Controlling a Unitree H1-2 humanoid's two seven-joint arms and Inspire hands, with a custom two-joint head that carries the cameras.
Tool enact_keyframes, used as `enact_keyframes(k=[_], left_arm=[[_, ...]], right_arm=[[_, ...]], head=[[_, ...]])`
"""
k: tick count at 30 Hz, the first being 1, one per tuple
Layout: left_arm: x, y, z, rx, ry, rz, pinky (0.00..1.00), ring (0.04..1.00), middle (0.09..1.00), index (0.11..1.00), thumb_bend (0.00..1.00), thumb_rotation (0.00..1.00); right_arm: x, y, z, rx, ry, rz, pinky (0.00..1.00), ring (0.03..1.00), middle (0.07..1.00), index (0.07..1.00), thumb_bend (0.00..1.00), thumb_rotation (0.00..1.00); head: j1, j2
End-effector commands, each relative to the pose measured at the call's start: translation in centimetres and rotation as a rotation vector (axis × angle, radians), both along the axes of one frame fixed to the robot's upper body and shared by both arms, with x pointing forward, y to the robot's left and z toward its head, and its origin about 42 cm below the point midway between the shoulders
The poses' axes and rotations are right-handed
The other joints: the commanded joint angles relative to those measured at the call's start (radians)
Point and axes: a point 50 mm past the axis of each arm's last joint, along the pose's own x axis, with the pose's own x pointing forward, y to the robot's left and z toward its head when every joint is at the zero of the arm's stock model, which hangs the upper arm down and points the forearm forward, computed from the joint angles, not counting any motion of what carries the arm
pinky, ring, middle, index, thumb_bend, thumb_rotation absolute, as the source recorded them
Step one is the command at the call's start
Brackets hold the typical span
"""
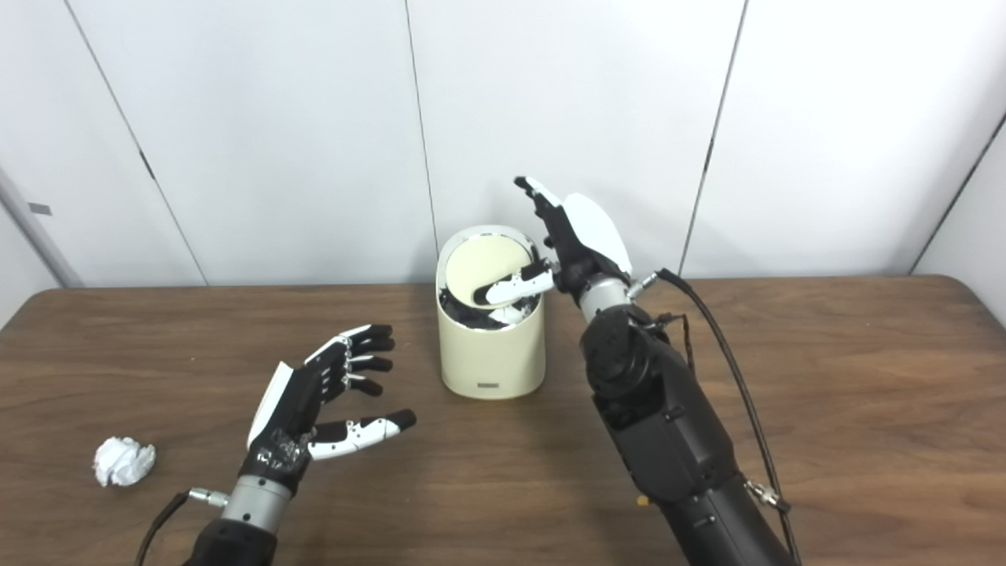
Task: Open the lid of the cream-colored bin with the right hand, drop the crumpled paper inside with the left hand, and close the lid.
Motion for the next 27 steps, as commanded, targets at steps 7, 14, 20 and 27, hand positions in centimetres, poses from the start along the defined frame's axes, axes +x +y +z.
enact_keyframes(k=[7, 14, 20, 27], left_arm=[[0.0, -0.4, 1.8, -0.006, -0.070, -0.006, 0.59, 0.718, 0.791, 0.809, 0.75, 0.07], [0.2, -0.3, 1.8, -0.013, -0.072, -0.011, 0.58, 0.720, 0.790, 0.809, 0.74, 0.06], [0.4, -0.3, 1.7, -0.009, -0.071, -0.004, 0.59, 0.718, 0.789, 0.806, 0.75, 0.07], [0.6, -0.1, 1.7, -0.007, -0.074, -0.006, 0.59, 0.713, 0.788, 0.805, 0.75, 0.07]], right_arm=[[0.3, -0.5, 0.3, -0.078, -0.023, -0.017, 0.66, 0.838, 0.909, 0.887, 0.82, 0.00], [0.2, -0.7, -0.2, -0.089, -0.011, -0.020, 0.63, 0.799, 0.907, 0.884, 0.78, 0.00], [0.3, -1.0, -0.3, -0.099, -0.018, -0.025, 0.61, 0.753, 0.894, 0.879, 0.74, 0.00], [0.4, -1.3, 0.9, -0.055, -0.042, -0.017, 0.67, 0.845, 0.901, 0.890, 0.74, 0.14]], head=[[-0.002, 0.001], [-0.004, -0.001], [-0.003, -0.006], [-0.007, -0.015]])
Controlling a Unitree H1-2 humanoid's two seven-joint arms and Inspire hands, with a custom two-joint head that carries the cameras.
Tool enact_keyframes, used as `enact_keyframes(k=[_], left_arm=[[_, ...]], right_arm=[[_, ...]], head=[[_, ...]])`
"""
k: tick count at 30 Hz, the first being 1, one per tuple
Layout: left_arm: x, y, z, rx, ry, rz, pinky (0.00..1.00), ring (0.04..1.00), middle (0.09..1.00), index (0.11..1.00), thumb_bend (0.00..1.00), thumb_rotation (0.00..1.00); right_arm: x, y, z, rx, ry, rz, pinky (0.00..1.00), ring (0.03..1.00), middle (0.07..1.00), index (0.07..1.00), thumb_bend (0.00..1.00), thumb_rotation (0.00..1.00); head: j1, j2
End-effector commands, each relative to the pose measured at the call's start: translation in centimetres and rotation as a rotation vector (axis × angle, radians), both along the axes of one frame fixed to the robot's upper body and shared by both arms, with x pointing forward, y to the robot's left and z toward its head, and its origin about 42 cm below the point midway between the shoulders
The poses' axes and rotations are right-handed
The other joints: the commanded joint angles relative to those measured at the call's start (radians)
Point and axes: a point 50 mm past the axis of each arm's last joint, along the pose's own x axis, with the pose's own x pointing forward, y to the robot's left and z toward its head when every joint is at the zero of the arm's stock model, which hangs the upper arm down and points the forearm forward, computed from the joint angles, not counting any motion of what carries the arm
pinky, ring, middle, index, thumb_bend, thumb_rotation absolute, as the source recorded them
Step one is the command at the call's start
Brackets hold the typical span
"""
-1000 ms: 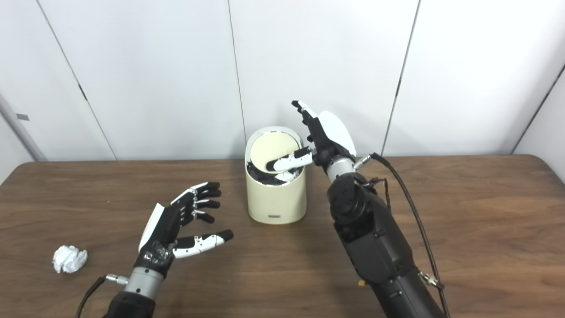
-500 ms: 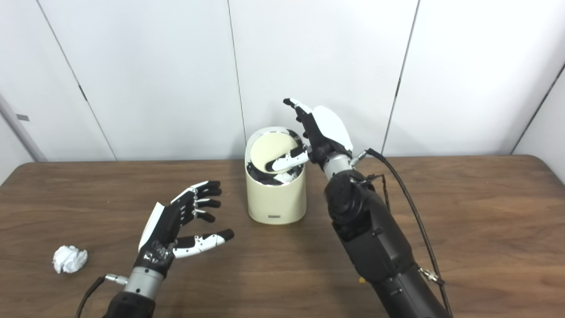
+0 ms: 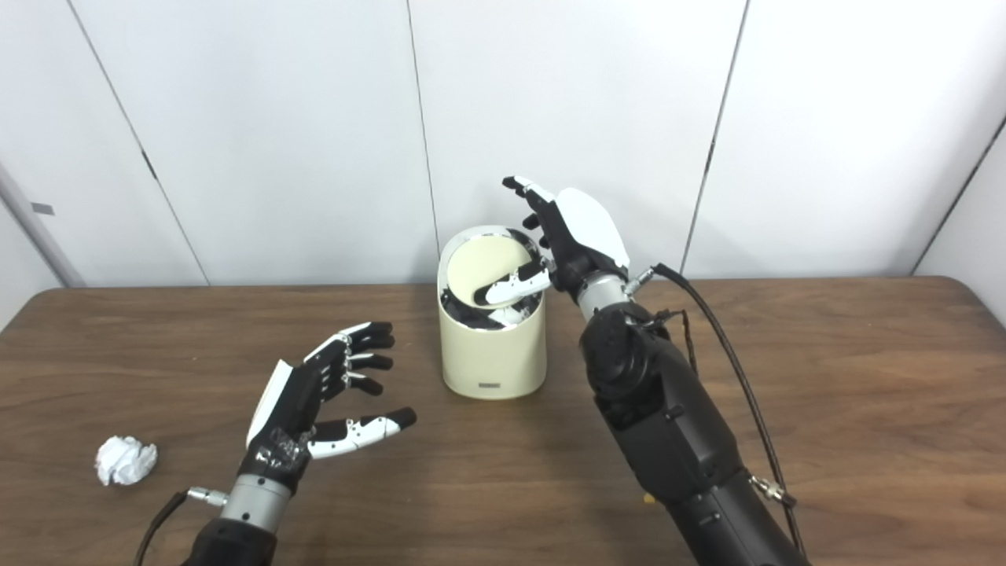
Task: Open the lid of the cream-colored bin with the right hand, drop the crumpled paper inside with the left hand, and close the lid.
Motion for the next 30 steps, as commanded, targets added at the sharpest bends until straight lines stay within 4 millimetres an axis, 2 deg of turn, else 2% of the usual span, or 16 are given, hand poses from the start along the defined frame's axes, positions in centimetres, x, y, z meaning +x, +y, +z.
enact_keyframes(k=[1, 5, 10, 13, 18, 21, 26, 28, 30], left_arm=[[0.7, -0.1, 1.5, -0.005, -0.074, -0.006, 0.59, 0.711, 0.788, 0.805, 0.75, 0.07], [0.9, -0.1, 1.5, -0.009, -0.079, -0.010, 0.59, 0.708, 0.783, 0.803, 0.76, 0.09], [1.1, -0.2, 1.7, -0.006, -0.084, -0.014, 0.59, 0.707, 0.781, 0.802, 0.76, 0.08], [1.2, -0.3, 1.7, -0.005, -0.085, -0.019, 0.61, 0.715, 0.782, 0.802, 0.77, 0.08], [1.2, -0.4, 1.9, -0.006, -0.085, -0.023, 0.60, 0.718, 0.787, 0.806, 0.76, 0.07], [1.3, -0.4, 2.0, -0.004, -0.086, -0.024, 0.61, 0.726, 0.789, 0.808, 0.76, 0.07], [1.3, -0.3, 2.0, -0.006, -0.088, -0.024, 0.61, 0.725, 0.788, 0.806, 0.76, 0.07], [1.3, -0.2, 2.0, -0.006, -0.090, -0.023, 0.61, 0.724, 0.788, 0.806, 0.76, 0.08], [1.3, -0.1, 2.0, -0.004, -0.094, -0.022, 0.61, 0.722, 0.787, 0.804, 0.76, 0.07]], right_arm=[[0.3, -1.0, 1.2, -0.007, -0.030, -0.027, 0.67, 0.849, 0.900, 0.892, 0.74, 0.19], [0.3, -1.3, 2.4, 0.023, -0.075, -0.020, 0.67, 0.840, 0.892, 0.887, 0.68, 0.43], [0.0, -2.1, 3.9, 0.051, -0.125, -0.017, 0.67, 0.817, 0.873, 0.886, 0.65, 0.56], [-0.5, -2.8, 4.7, 0.091, -0.133, -0.017, 0.70, 0.847, 0.904, 0.899, 0.64, 0.62], [-1.2, -4.8, 5.7, 0.133, -0.176, -0.035, 0.64, 0.800, 0.910, 0.893, 0.59, 0.61], [-1.6, -6.4, 5.7, 0.137, -0.190, -0.055, 0.59, 0.763, 0.884, 0.884, 0.61, 0.63], [-3.4, -9.3, 3.7, 0.190, -0.192, -0.049, 0.67, 0.815, 0.886, 0.883, 0.62, 0.63], [-4.4, -10.2, 2.4, 0.187, -0.176, -0.051, 0.66, 0.805, 0.888, 0.884, 0.62, 0.62], [-5.4, -10.9, 0.9, 0.170, -0.166, -0.049, 0.61, 0.765, 0.883, 0.881, 0.66, 0.62]], head=[[-0.002, -0.001], [-0.004, -0.004], [-0.009, -0.006], [-0.010, -0.007], [-0.009, -0.006], [-0.011, -0.005], [-0.010, -0.004], [-0.009, -0.004], [-0.011, -0.002]])
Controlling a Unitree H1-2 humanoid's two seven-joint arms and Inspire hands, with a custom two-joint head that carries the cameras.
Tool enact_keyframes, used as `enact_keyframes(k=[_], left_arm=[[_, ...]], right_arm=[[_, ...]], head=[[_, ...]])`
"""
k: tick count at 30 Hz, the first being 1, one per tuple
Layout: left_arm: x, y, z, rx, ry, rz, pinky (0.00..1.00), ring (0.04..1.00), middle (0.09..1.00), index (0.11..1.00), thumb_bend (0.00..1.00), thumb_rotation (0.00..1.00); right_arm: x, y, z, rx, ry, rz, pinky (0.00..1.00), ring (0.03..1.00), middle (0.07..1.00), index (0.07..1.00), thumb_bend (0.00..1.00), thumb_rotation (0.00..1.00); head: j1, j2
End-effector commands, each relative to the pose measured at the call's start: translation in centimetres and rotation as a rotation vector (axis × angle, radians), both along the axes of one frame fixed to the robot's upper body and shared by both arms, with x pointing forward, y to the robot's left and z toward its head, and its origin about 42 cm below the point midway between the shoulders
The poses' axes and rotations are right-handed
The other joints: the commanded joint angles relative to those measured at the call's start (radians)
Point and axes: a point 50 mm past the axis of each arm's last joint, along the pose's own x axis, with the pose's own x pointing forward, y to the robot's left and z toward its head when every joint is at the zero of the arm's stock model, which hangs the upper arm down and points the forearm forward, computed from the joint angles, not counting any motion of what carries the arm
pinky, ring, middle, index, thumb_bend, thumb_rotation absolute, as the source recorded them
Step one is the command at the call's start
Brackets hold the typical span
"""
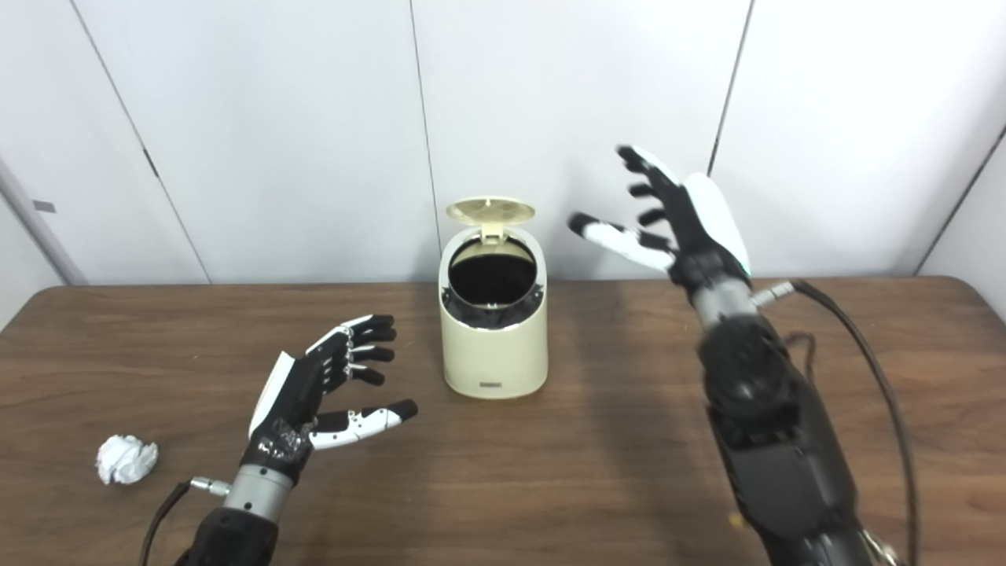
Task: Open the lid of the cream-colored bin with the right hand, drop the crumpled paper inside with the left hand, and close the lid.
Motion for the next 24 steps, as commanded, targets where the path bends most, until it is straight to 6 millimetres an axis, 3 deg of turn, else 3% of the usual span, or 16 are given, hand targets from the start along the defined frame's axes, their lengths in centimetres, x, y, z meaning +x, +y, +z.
enact_keyframes(k=[1, 4, 6, 10, 15, 21, 23, 24], left_arm=[[0.6, 0.0, 1.7, 0.000, -0.084, -0.012, 0.61, 0.719, 0.787, 0.804, 0.76, 0.08], [0.6, 0.0, 1.8, 0.000, -0.089, -0.011, 0.60, 0.717, 0.785, 0.802, 0.76, 0.07], [0.6, 0.0, 1.8, 0.002, -0.090, -0.007, 0.59, 0.710, 0.784, 0.800, 0.76, 0.07], [0.4, 0.1, 1.8, 0.002, -0.089, -0.007, 0.58, 0.706, 0.784, 0.800, 0.75, 0.07], [0.4, 0.1, 1.7, 0.002, -0.082, -0.008, 0.58, 0.711, 0.784, 0.802, 0.75, 0.05], [0.5, 0.1, 1.5, 0.003, -0.080, -0.012, 0.59, 0.715, 0.785, 0.802, 0.76, 0.06], [0.4, 0.0, 1.5, 0.005, -0.078, -0.010, 0.58, 0.714, 0.785, 0.803, 0.76, 0.07], [0.4, 0.0, 1.5, 0.007, -0.078, -0.009, 0.58, 0.711, 0.782, 0.801, 0.76, 0.07]], right_arm=[[-0.8, -0.3, 1.2, -0.024, -0.104, 0.043, 0.60, 0.765, 0.902, 0.880, 0.68, 0.60], [-2.1, -0.8, -0.7, -0.029, -0.090, 0.068, 0.61, 0.786, 0.946, 0.876, 0.74, 0.58], [-3.2, -1.1, -1.9, -0.017, -0.074, 0.093, 0.63, 0.791, 0.900, 0.889, 0.81, 0.60], [-5.0, -1.4, -3.8, 0.019, -0.041, 0.115, 0.68, 0.821, 0.904, 0.912, 0.85, 0.58], [-6.5, -1.4, -5.4, 0.077, -0.036, 0.116, 0.67, 0.820, 0.917, 0.924, 0.86, 0.52], [-7.0, -1.1, -6.4, 0.091, -0.018, 0.118, 0.73, 0.852, 0.934, 0.945, 0.85, 0.48], [-7.2, -0.9, -6.4, 0.094, -0.013, 0.117, 0.73, 0.854, 0.935, 0.944, 0.85, 0.46], [-7.2, -0.9, -6.4, 0.096, -0.009, 0.117, 0.74, 0.857, 0.937, 0.944, 0.84, 0.45]], head=[[0.000, 0.000], [0.001, 0.001], [0.001, 0.001], [0.004, 0.004], [0.001, 0.004], [-0.001, 0.005], [0.007, 0.006], [0.047, 0.004]])
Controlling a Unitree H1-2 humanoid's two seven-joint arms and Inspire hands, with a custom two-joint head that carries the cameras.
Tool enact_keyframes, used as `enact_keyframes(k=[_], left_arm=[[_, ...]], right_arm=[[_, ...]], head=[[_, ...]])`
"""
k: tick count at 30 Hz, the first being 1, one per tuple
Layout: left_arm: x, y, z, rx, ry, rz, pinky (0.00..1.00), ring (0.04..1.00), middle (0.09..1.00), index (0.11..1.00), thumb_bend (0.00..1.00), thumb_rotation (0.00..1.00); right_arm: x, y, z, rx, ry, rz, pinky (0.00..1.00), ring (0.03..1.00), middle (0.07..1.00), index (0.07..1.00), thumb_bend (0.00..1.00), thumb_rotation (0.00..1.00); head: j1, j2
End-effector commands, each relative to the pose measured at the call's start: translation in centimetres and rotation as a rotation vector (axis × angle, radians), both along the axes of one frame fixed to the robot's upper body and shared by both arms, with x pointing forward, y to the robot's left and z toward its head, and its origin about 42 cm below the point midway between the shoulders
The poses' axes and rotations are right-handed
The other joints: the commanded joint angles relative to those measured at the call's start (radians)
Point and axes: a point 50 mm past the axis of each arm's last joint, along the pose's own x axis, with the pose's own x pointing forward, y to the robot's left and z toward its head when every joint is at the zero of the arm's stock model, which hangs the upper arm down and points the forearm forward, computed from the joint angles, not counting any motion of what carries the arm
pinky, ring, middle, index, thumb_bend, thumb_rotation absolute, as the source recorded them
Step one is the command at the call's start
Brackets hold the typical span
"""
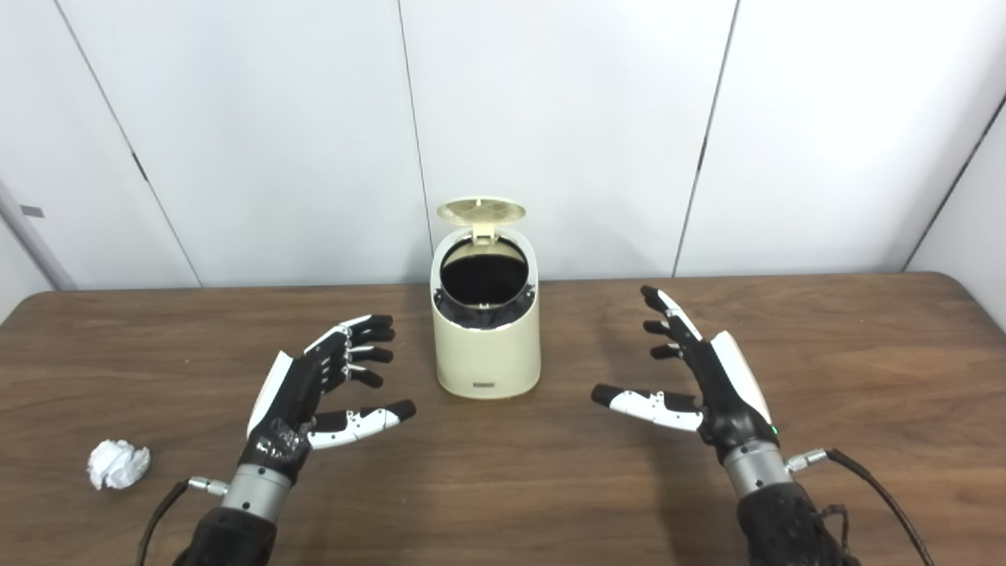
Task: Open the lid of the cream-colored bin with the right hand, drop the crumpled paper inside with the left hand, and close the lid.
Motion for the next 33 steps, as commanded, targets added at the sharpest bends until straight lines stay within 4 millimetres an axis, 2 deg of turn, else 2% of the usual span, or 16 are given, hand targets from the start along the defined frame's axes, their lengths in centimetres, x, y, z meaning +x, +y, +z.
enact_keyframes(k=[1, 2, 4, 5, 7, 10, 13, 16, 22, 27, 31, 33], left_arm=[[0.3, -0.3, 1.5, 0.005, -0.077, -0.011, 0.58, 0.709, 0.781, 0.800, 0.76, 0.06], [0.2, -0.3, 1.6, 0.011, -0.080, -0.009, 0.57, 0.710, 0.782, 0.800, 0.76, 0.06], [0.1, -0.7, 1.7, 0.036, -0.094, 0.000, 0.55, 0.706, 0.779, 0.799, 0.75, 0.06], [0.0, -0.9, 1.8, 0.042, -0.098, 0.002, 0.54, 0.703, 0.775, 0.797, 0.75, 0.06], [-0.1, -1.4, 1.9, 0.049, -0.097, 0.005, 0.52, 0.697, 0.772, 0.796, 0.76, 0.04], [-0.3, -2.2, 1.9, 0.055, -0.087, 0.015, 0.55, 0.716, 0.778, 0.806, 0.76, 0.07], [-0.3, -2.8, 2.0, 0.054, -0.087, 0.019, 0.55, 0.723, 0.781, 0.807, 0.76, 0.07], [-0.2, -3.2, 1.7, 0.066, -0.086, 0.021, 0.55, 0.724, 0.781, 0.807, 0.76, 0.06], [-0.5, -2.5, 2.0, 0.177, -0.098, 0.079, 0.53, 0.697, 0.781, 0.807, 0.75, 0.07], [-1.5, -0.4, 3.8, 0.413, -0.113, 0.160, 0.53, 0.666, 0.741, 0.777, 0.74, 0.08], [-2.4, 2.0, 5.9, 0.645, -0.072, 0.233, 0.57, 0.691, 0.751, 0.747, 0.75, 0.11], [-2.9, 3.3, 6.9, 0.722, -0.055, 0.279, 0.54, 0.681, 0.740, 0.726, 0.77, 0.09]], right_arm=[[0.0, 0.3, 1.7, 0.002, -0.086, 0.014, 0.74, 0.858, 0.936, 0.944, 0.84, 0.44], [-0.1, 0.2, 1.6, 0.007, -0.084, 0.015, 0.75, 0.859, 0.933, 0.940, 0.84, 0.44], [-0.1, -0.1, 1.6, 0.019, -0.078, 0.021, 0.76, 0.860, 0.935, 0.939, 0.84, 0.43], [-0.1, -0.2, 1.6, 0.019, -0.078, 0.025, 0.75, 0.855, 0.936, 0.940, 0.84, 0.42], [0.0, -0.7, 1.6, 0.011, -0.082, 0.034, 0.75, 0.856, 0.937, 0.944, 0.82, 0.40], [0.0, -1.0, 1.8, 0.021, -0.057, 0.017, 0.77, 0.870, 0.939, 0.947, 0.82, 0.38], [-0.1, -0.6, 2.4, 0.026, -0.032, 0.019, 0.78, 0.885, 0.955, 0.963, 0.80, 0.39], [0.0, -0.5, 2.7, 0.009, -0.044, 0.023, 0.72, 0.869, 0.935, 0.946, 0.80, 0.42], [-0.1, -0.4, 2.9, 0.006, -0.032, 0.040, 0.68, 0.874, 0.932, 0.943, 0.81, 0.43], [-0.2, -0.7, 2.8, 0.004, -0.019, 0.037, 0.63, 0.867, 0.939, 0.946, 0.81, 0.42], [-0.3, -0.9, 2.7, -0.007, -0.010, 0.026, 0.60, 0.851, 0.935, 0.943, 0.83, 0.43], [-0.3, -0.9, 2.8, -0.008, -0.009, 0.028, 0.59, 0.842, 0.930, 0.940, 0.83, 0.43]], head=[[0.036, 0.000], [0.046, 0.000], [0.148, -0.003], [0.159, -0.005], [0.257, -0.018], [0.337, -0.027], [0.384, -0.032], [0.408, -0.042], [0.405, -0.056], [0.419, -0.069], [0.426, -0.077], [0.427, -0.079]])
